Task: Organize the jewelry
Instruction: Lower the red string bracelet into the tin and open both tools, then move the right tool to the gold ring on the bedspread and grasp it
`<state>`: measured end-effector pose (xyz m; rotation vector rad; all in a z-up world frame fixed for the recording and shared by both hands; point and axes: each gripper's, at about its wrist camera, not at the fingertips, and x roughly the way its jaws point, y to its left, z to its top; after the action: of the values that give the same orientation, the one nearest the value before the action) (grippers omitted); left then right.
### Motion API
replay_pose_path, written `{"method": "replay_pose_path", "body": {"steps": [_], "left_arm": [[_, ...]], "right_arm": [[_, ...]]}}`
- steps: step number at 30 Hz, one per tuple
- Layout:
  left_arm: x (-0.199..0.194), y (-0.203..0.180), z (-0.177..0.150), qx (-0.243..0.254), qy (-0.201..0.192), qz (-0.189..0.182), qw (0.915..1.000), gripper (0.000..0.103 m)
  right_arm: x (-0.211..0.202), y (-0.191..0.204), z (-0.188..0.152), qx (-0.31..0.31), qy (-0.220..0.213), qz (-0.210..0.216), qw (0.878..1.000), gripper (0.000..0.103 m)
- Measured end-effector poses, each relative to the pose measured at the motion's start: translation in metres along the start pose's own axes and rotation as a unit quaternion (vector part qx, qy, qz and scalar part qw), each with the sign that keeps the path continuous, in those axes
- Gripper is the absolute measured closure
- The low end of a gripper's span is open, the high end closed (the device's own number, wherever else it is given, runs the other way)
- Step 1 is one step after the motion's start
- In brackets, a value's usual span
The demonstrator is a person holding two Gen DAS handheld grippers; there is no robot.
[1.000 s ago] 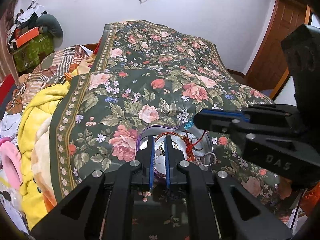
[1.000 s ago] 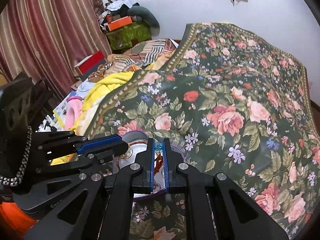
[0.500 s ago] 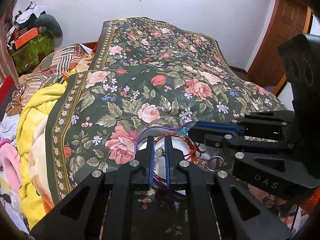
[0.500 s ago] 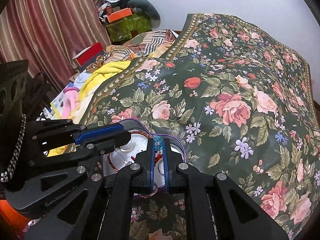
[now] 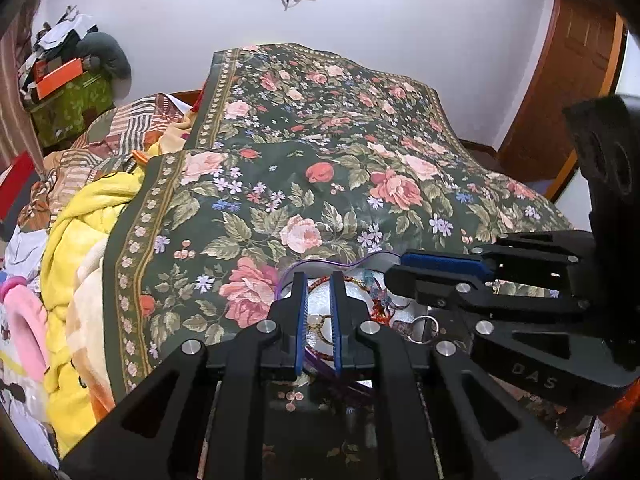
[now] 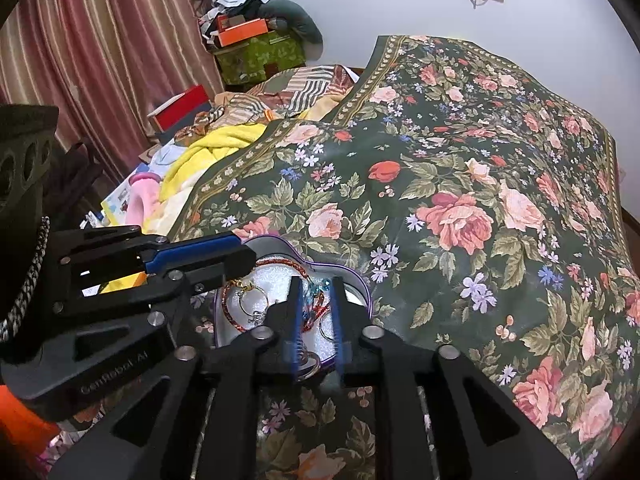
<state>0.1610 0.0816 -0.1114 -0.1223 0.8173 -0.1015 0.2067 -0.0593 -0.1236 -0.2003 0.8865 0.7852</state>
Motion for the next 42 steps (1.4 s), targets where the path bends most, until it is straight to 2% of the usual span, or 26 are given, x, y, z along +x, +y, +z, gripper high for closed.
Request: {"method": "replay_pose_path", "body": {"steps": [1,3,5,8,9,17,24,34,42], "left_arm": [[-0.002,0.001,0.000,-0.003,-0.001,0.000,1.0000,0.093],[-0.006,0.002,0.001,-0.006,-0.003,0.001,1.0000,0.093],[-0.011,0.003,0.002,-0.010,-0.004,-0.001,0.9999,0.091],[-0.020,0.002,0.003,-0.013,-0.012,0.002,0.9998,0.077],[-0.022,0.001,0.003,-0.012,-0.015,0.001,0.9998,0.075],[-0.041,-0.020,0.005,0.000,-0.029,-0.013,0.9995,0.069],[-0.040,-0.059,0.005,0.031,-0.022,-0.034,0.9987,0.068],[0.001,-0.122,-0.003,0.077,0.033,-0.070,0.9940,0.068],[0.041,-0.153,-0.013,0.103,0.080,-0.077,0.9884,0.068]], "right_arm": [[-0.003,0.000,0.000,0.002,-0.004,-0.001,1.000,0.080],[-0.008,-0.001,0.000,0.006,-0.014,-0.007,1.000,0.066],[-0.016,-0.001,0.000,0.008,-0.026,-0.011,1.000,0.061],[-0.027,-0.002,0.002,0.007,-0.035,-0.016,0.999,0.061],[-0.032,-0.003,0.002,0.008,-0.040,-0.018,0.999,0.061],[-0.080,-0.029,-0.003,0.020,-0.073,-0.061,0.995,0.061],[-0.102,-0.054,-0.022,0.029,-0.068,-0.094,0.993,0.061],[-0.115,-0.097,-0.055,0.053,-0.047,-0.113,0.991,0.061],[-0.113,-0.124,-0.070,0.077,-0.034,-0.114,0.990,0.061]]}}
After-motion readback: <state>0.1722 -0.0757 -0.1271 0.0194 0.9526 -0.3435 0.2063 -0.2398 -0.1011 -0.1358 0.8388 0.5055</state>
